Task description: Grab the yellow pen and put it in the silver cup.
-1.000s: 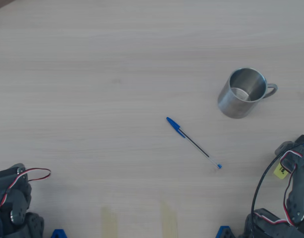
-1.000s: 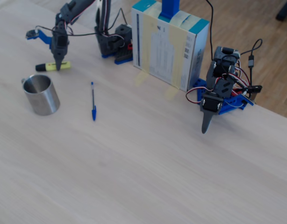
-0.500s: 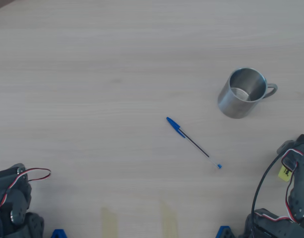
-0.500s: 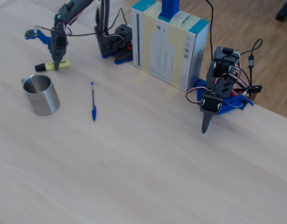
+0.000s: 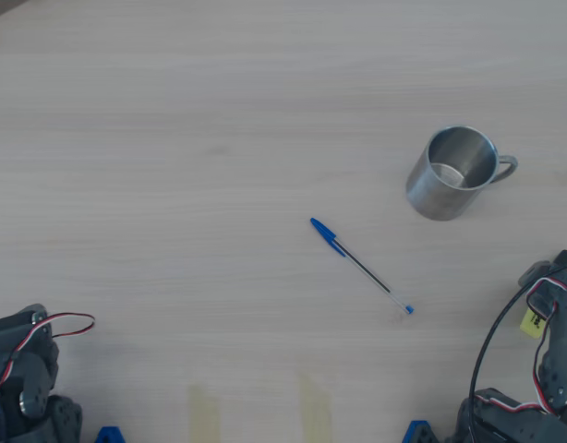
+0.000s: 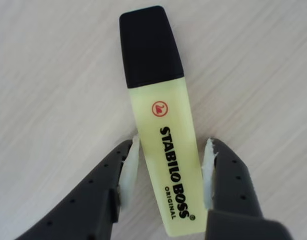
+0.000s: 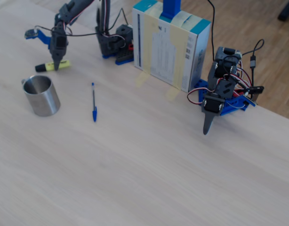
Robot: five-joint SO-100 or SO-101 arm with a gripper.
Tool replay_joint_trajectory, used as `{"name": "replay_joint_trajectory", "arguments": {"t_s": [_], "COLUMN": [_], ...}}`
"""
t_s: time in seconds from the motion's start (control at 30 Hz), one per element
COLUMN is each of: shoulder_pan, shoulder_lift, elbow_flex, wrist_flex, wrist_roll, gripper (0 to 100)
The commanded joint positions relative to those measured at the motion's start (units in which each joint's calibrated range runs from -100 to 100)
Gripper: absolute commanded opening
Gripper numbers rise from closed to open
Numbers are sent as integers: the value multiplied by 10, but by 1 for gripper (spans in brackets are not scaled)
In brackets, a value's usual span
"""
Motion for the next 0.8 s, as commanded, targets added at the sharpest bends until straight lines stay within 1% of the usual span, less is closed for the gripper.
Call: {"name": "replay_joint_trajectory", "arguments": {"t_s": [0.0, 0.1, 0.77], "shoulder_pan": [-2, -1, -1], "shoulder_lift": [-3, -3, -4], "elbow_flex": [-9, -9, -9], "wrist_flex": [6, 7, 6], "wrist_roll": [3, 3, 3], "gripper": [11, 7, 7]}}
